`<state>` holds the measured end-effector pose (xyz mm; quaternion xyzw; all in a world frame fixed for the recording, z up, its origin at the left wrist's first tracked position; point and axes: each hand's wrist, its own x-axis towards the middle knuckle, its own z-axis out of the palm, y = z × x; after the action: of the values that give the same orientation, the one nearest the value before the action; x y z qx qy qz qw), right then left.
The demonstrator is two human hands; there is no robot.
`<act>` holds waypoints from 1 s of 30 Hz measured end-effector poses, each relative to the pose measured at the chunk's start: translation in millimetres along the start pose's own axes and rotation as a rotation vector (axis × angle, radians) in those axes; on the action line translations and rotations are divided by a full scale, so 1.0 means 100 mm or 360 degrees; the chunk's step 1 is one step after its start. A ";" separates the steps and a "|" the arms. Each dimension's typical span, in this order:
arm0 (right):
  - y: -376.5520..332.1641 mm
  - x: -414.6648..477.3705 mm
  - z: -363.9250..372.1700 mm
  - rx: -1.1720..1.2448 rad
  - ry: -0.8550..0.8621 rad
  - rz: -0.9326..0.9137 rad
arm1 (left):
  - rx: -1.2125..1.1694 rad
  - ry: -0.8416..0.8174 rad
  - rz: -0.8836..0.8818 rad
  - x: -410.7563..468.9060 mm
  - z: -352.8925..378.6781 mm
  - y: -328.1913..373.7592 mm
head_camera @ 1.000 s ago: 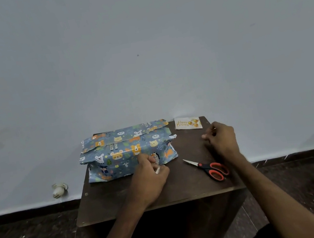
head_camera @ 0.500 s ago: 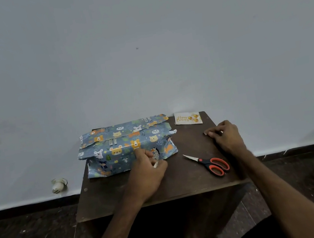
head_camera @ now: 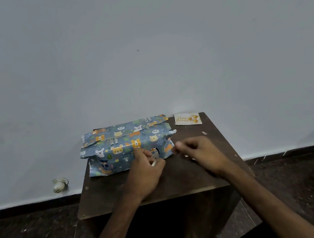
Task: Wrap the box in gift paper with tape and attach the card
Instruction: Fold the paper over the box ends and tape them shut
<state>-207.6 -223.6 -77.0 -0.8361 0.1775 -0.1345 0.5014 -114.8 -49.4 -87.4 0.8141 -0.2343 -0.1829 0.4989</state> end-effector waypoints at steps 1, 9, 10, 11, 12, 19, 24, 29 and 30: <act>-0.05 -0.07 0.09 0.0085 -0.0153 -0.0012 | 0.0006 0.0005 0.0007 -0.01 0.01 0.00; -0.06 -0.09 0.27 0.0281 -0.0295 -0.0106 | 0.0007 -0.0020 0.0048 -0.08 -0.03 0.00; -0.06 -0.09 0.28 0.0262 -0.0276 -0.0115 | 0.0000 -0.0033 0.0054 -0.08 -0.04 0.00; -0.05 -0.08 0.29 0.0247 -0.0264 -0.0123 | -0.0005 -0.0044 0.0068 -0.08 -0.04 -0.01; -0.05 -0.08 0.30 0.0232 -0.0259 -0.0129 | -0.0006 -0.0061 0.0082 -0.08 -0.05 -0.02; -0.01 -0.09 0.37 0.0484 -0.0272 0.0041 | 0.0051 -0.0172 0.0223 -0.13 -0.12 -0.06; -0.08 -0.13 0.36 0.0603 -0.0265 0.0151 | 0.0156 -0.0263 0.0189 -0.14 -0.15 -0.05; -0.14 -0.17 0.38 0.0664 -0.0304 0.0215 | 0.0078 -0.0255 0.0118 -0.16 -0.18 -0.03; -0.15 -0.17 0.38 0.0672 -0.0300 0.0223 | 0.0097 -0.0180 0.0129 -0.16 -0.16 -0.03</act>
<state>-205.6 -179.4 -82.1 -0.7072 0.1553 -0.0549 0.6876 -119.1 -28.0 -82.3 0.8070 -0.3005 -0.2011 0.4669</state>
